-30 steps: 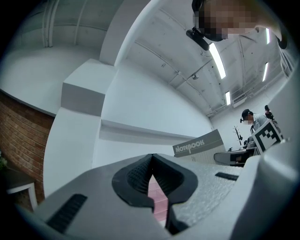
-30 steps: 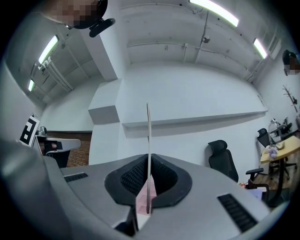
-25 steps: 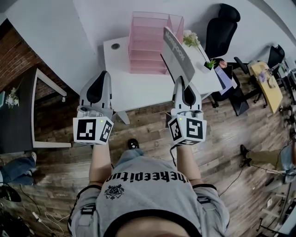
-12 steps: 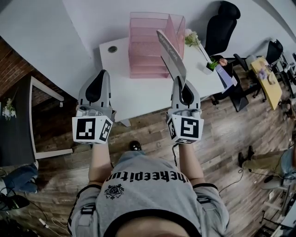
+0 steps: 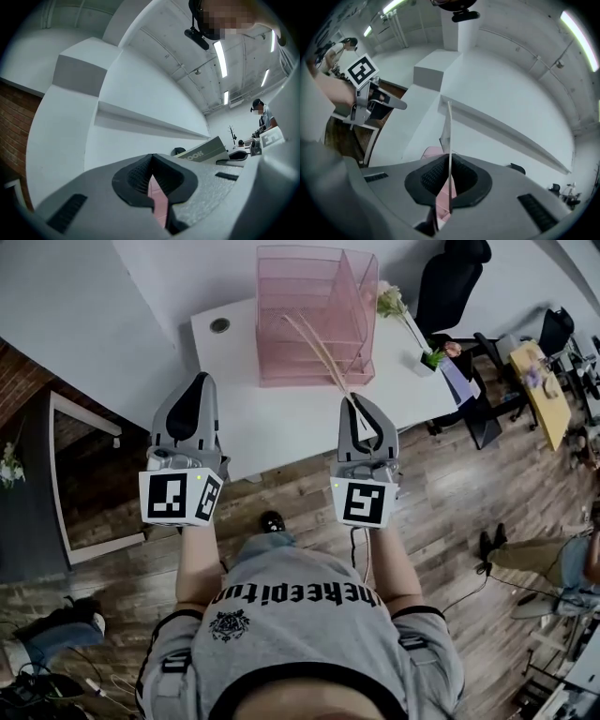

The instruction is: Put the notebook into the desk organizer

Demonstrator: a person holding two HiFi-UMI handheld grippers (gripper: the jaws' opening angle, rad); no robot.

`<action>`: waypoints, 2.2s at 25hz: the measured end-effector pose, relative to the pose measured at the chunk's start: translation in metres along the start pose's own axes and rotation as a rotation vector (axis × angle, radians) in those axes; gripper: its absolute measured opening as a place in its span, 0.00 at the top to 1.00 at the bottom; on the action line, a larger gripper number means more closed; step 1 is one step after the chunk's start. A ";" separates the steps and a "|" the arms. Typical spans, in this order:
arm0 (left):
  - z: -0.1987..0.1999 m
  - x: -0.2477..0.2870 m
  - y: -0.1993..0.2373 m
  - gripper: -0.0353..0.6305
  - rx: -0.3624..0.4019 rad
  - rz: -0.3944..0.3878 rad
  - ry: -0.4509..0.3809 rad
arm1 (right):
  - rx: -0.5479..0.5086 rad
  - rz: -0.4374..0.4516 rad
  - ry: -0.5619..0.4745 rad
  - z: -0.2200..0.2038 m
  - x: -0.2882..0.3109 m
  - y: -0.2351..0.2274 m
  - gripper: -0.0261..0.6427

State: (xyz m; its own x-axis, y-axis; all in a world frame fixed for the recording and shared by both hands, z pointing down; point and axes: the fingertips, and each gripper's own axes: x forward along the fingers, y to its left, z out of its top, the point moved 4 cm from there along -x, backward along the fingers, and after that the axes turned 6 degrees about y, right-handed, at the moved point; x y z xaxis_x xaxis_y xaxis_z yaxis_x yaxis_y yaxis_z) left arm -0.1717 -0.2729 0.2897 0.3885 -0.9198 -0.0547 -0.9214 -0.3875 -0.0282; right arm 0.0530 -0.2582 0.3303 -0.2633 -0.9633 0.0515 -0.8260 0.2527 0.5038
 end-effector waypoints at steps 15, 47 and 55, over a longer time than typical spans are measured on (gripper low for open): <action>-0.013 -0.002 0.002 0.94 -0.009 0.008 0.027 | -0.413 0.039 0.043 -0.041 0.005 0.040 0.95; -0.034 -0.002 0.029 0.94 -0.009 0.057 0.084 | -0.814 0.033 0.160 -0.110 0.090 0.062 0.94; -0.040 0.004 0.035 0.94 -0.014 0.054 0.098 | -0.826 0.086 0.223 -0.123 0.109 0.065 0.93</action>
State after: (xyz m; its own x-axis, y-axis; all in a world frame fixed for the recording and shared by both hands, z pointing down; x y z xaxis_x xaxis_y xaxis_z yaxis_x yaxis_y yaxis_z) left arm -0.2022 -0.2929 0.3284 0.3368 -0.9406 0.0423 -0.9412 -0.3376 -0.0140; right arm 0.0317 -0.3574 0.4751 -0.1325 -0.9609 0.2433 -0.1572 0.2627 0.9520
